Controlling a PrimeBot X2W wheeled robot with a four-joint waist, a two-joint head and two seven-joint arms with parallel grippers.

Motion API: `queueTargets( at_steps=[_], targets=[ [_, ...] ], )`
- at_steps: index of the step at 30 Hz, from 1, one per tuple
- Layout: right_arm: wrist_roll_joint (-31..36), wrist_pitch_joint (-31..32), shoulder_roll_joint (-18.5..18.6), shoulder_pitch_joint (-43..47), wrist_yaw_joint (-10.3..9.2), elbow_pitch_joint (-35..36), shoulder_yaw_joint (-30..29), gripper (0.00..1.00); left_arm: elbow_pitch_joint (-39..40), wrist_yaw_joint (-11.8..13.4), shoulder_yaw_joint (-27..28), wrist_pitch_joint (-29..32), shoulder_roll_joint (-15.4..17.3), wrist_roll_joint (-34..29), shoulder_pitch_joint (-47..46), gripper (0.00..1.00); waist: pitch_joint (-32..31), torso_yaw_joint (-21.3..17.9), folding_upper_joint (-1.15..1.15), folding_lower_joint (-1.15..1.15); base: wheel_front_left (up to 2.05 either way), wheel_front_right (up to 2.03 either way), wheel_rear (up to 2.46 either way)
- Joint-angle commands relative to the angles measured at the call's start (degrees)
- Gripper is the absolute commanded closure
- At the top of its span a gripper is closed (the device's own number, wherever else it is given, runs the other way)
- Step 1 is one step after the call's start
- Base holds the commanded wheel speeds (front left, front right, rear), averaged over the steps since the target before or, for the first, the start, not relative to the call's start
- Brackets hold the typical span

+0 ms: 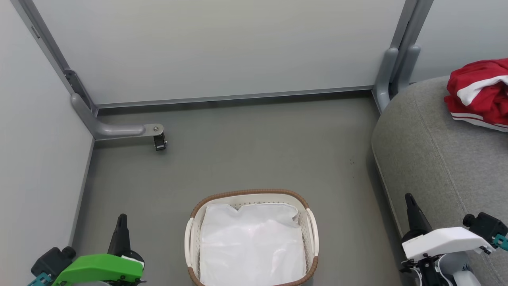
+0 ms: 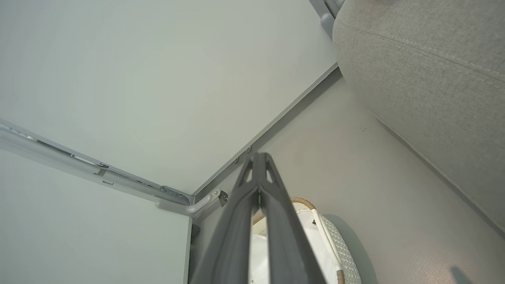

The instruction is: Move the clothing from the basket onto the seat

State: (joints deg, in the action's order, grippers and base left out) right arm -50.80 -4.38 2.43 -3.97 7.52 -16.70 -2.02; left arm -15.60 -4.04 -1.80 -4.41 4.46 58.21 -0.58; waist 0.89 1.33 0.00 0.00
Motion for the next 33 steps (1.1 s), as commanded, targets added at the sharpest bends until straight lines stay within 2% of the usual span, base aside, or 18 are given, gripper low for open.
queueTargets(
  at_steps=[1,33],
  targets=[
    [-1.9,0.5,0.3,-1.1,-0.02,0.9,-0.4,1.0,0.7,-0.4,0.6,0.5,0.0,1.7,-1.5,1.0,0.0,0.0,0.0,0.0,0.0,0.0,0.0],
    [-21.2,5.6,0.5,-1.8,-0.04,1.9,-2.5,1.0,1.2,-2.0,4.5,5.7,-0.8,17.5,-3.8,1.0,-0.3,-0.5,0.0,0.0,0.0,0.0,0.0]
  ],
)
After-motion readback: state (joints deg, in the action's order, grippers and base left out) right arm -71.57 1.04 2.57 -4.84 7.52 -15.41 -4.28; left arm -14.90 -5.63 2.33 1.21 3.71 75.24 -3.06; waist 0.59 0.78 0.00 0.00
